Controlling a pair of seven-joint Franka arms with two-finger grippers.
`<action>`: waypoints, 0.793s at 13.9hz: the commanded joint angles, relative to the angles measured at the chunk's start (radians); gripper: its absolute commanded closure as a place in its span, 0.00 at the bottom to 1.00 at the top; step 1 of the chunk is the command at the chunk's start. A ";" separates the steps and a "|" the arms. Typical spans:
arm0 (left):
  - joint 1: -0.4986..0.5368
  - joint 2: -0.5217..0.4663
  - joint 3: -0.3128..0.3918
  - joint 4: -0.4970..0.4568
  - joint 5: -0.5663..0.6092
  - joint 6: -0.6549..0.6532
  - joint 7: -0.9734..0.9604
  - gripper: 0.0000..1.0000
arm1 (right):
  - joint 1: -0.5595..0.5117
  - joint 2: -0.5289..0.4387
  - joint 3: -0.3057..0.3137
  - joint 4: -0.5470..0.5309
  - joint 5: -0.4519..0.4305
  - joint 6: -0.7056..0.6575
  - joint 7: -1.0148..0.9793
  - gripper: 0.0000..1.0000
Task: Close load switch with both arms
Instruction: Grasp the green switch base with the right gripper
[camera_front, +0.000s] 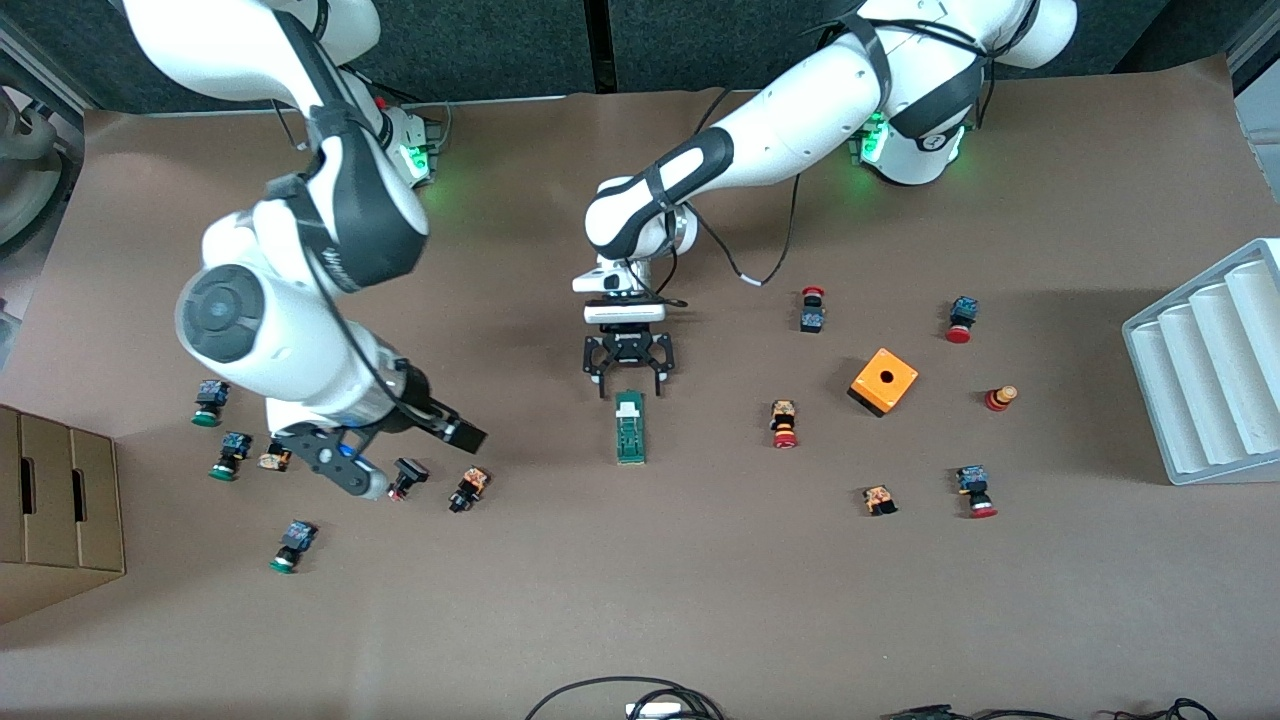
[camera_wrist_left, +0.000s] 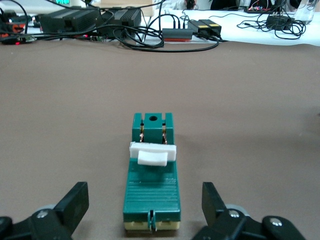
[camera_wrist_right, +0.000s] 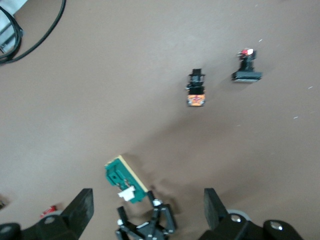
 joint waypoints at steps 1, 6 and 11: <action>-0.047 0.042 0.014 0.039 0.040 -0.046 -0.080 0.00 | 0.043 0.061 -0.008 0.052 0.027 0.056 0.099 0.00; -0.190 0.062 0.169 0.060 0.042 -0.069 -0.175 0.06 | 0.101 0.066 -0.006 0.052 0.027 0.122 0.305 0.00; -0.193 0.062 0.177 0.068 0.043 -0.069 -0.175 0.17 | 0.144 0.124 -0.008 0.052 0.027 0.216 0.455 0.00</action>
